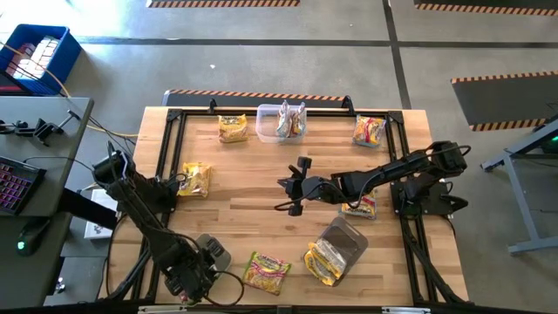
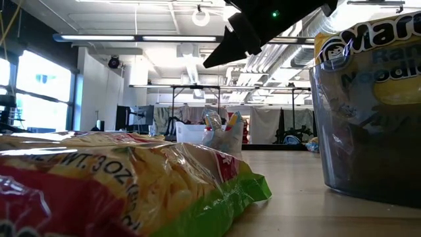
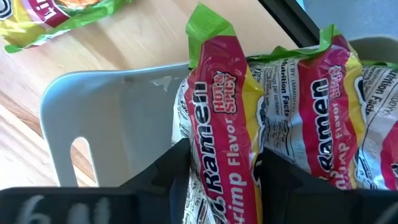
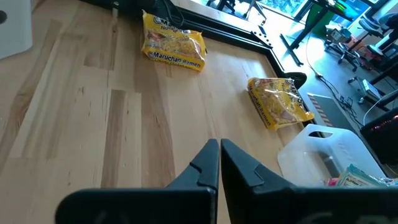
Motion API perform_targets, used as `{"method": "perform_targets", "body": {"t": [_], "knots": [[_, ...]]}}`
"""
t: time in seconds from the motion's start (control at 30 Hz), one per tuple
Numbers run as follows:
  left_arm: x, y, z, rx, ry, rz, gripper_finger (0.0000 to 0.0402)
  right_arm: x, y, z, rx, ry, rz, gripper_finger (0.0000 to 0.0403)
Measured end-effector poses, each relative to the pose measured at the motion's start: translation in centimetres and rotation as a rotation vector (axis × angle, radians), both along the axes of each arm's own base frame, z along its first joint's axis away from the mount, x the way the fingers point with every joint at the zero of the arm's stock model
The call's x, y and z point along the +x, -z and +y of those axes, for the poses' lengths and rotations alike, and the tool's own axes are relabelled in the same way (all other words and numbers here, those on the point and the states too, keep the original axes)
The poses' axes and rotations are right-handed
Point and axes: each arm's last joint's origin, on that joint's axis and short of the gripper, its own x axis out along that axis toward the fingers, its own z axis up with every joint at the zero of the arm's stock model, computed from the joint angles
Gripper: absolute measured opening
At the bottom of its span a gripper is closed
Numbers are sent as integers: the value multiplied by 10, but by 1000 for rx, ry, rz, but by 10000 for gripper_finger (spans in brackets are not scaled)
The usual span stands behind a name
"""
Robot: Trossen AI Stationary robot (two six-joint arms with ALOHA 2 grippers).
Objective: Sort Maruchan noodles
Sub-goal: Put the green noodle pack into the gray bin, then put the yellow noodle pack into the black bin
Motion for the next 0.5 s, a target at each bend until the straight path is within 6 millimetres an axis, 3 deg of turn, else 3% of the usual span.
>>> {"method": "perform_targets", "body": {"t": [0.27,0.5], "knots": [[0,-4,-1,-16,-6,12,176,0,0,0,0,0,0,0],[1,-19,-4,-52,-78,57,183,0,0,-1,-1,3,3,0]]}}
